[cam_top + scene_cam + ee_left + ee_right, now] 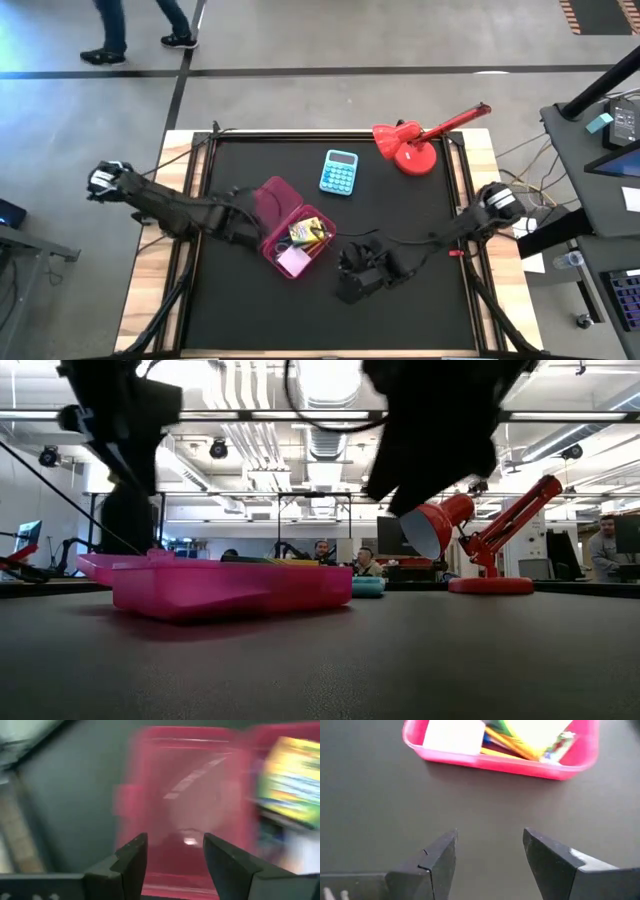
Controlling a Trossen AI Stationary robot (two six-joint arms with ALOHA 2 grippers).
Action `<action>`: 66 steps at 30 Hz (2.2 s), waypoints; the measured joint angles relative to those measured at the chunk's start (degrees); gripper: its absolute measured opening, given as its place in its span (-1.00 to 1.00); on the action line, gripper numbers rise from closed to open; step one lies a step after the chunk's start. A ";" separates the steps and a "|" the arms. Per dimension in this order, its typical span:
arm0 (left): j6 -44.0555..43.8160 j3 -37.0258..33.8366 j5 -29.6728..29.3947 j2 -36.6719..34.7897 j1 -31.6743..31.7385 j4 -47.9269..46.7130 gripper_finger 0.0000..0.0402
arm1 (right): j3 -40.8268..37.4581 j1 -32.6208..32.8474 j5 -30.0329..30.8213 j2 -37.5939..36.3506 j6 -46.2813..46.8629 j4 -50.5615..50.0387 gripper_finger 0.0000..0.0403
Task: Pack school essentials
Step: Close the pink supply box
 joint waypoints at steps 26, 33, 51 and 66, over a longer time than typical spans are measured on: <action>47.73 -18.12 18.84 -4.42 51.37 21.94 -0.13 | 0.00 -6.55 -0.39 13.27 10.43 19.21 0.06; 50.99 -18.96 29.46 -3.68 51.37 25.09 -0.13 | 0.02 -6.79 0.70 15.74 11.22 19.97 0.06; 48.76 -16.53 46.32 -12.38 49.67 28.61 -0.13 | 0.04 -6.98 1.44 16.11 9.96 20.37 0.06; 35.59 -17.81 46.17 -10.07 30.11 44.44 -0.13 | -0.09 -8.80 1.41 14.26 5.58 19.48 0.06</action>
